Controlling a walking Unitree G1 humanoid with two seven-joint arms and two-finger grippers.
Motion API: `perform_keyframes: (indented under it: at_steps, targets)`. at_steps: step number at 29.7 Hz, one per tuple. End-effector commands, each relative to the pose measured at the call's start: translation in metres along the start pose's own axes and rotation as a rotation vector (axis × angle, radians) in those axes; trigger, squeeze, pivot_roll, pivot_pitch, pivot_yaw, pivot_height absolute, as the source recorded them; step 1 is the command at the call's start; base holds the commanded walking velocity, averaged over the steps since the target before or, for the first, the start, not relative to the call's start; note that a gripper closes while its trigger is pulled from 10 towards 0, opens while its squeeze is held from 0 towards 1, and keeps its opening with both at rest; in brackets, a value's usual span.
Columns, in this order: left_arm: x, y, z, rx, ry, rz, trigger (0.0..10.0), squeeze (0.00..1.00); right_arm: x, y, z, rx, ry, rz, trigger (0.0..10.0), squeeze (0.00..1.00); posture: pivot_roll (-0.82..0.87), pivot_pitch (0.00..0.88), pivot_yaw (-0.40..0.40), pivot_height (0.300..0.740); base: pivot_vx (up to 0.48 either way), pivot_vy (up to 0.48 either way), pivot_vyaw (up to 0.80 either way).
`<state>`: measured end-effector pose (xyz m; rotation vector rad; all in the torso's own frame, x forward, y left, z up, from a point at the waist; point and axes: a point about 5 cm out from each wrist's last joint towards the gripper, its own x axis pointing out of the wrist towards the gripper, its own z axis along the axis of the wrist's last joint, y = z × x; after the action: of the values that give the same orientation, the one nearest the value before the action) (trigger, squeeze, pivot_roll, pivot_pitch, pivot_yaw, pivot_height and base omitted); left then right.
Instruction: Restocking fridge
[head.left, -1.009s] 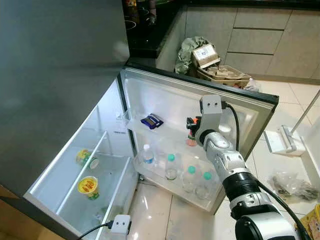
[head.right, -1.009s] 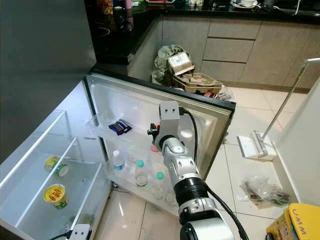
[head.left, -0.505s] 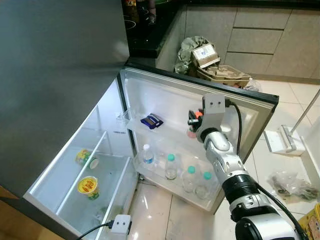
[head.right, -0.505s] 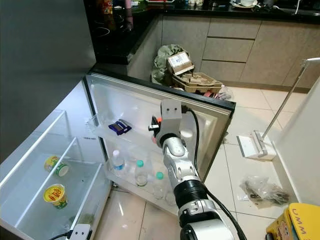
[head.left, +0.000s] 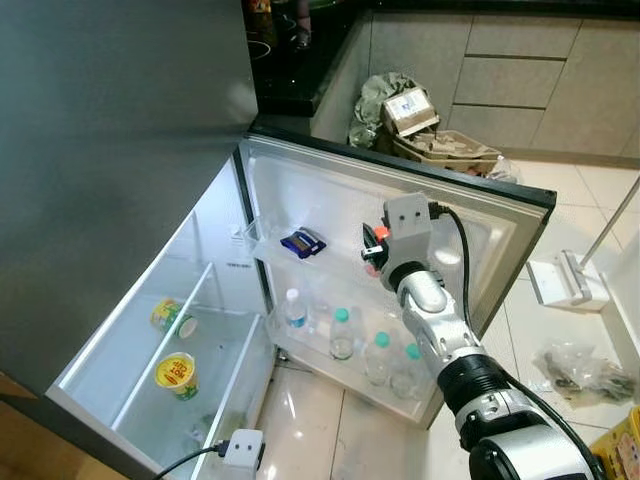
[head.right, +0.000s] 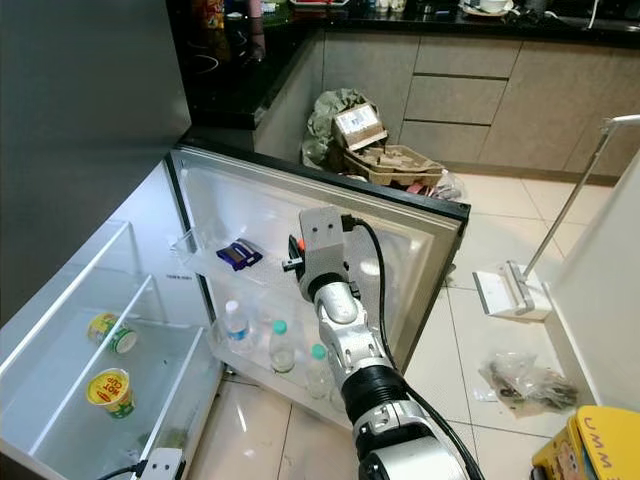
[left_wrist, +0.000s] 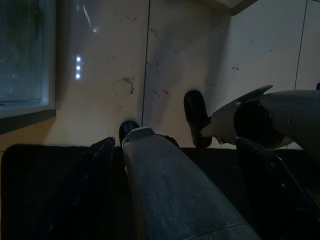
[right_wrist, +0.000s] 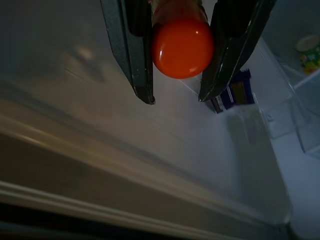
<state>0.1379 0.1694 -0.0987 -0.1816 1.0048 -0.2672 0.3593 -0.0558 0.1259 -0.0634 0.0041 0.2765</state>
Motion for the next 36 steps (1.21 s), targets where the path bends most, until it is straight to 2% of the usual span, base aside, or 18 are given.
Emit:
perform_keyframes:
  at_steps: [1,15,19,22,30,31,33,34,35,36]
  targets:
    - [0.001,-0.005,-0.002,0.007,0.005,-0.019,10.0,0.0,-0.003,0.006,-0.009,-0.024,0.026,-0.001,10.0,0.0,-0.1,0.0,-0.031,0.74,0.0,0.0,0.0]
    - [0.001,-0.005,-0.002,0.014,0.005,-0.021,10.0,0.0,-0.006,-0.01,-0.022,-0.077,0.048,-0.095,10.0,0.0,-0.1,0.0,-0.027,0.74,0.0,0.0,0.0]
    - [0.001,-0.005,-0.002,0.016,0.005,-0.021,10.0,0.0,-0.008,-0.021,-0.029,-0.089,0.085,-0.158,10.0,0.0,-0.1,0.0,-0.026,0.74,0.0,0.0,0.0]
    - [0.001,-0.005,-0.002,0.016,0.005,-0.021,10.0,0.0,-0.008,-0.021,-0.029,-0.089,0.085,-0.158,10.0,0.0,-0.1,0.0,-0.026,0.74,0.0,0.0,0.0]
    - [0.001,-0.005,-0.002,0.022,0.008,-0.024,10.0,0.0,-0.009,-0.031,-0.034,-0.027,0.124,-0.22,10.0,0.0,-0.1,0.0,-0.026,0.74,0.0,0.0,0.0]
    - [0.001,-0.005,-0.002,0.023,0.009,-0.025,10.0,0.0,-0.01,-0.032,-0.035,-0.011,0.134,-0.229,10.0,0.06,-0.1,0.0,-0.027,0.74,0.0,0.0,0.0]
    - [0.001,-0.005,-0.003,0.024,0.009,-0.025,10.0,0.0,-0.01,-0.032,-0.036,-0.003,0.139,-0.234,10.0,0.06,-0.1,0.0,-0.027,0.74,0.0,0.0,0.0]
    - [0.001,-0.005,-0.003,0.026,0.01,-0.026,10.0,0.0,-0.01,-0.032,-0.037,0.009,0.14,-0.237,10.0,0.91,-0.1,0.0,-0.026,0.74,0.0,0.0,0.0]
    - [0.001,-0.005,-0.003,0.026,0.01,-0.026,10.0,0.0,-0.01,-0.032,-0.037,0.009,0.14,-0.237,10.0,0.91,-0.1,0.0,-0.026,0.74,0.0,0.0,0.0]
    - [0.001,-0.006,-0.003,0.028,0.011,-0.027,10.0,0.0,-0.01,-0.032,-0.036,0.014,0.138,-0.24,10.0,0.99,-0.1,0.0,-0.027,0.74,0.0,0.0,0.0]
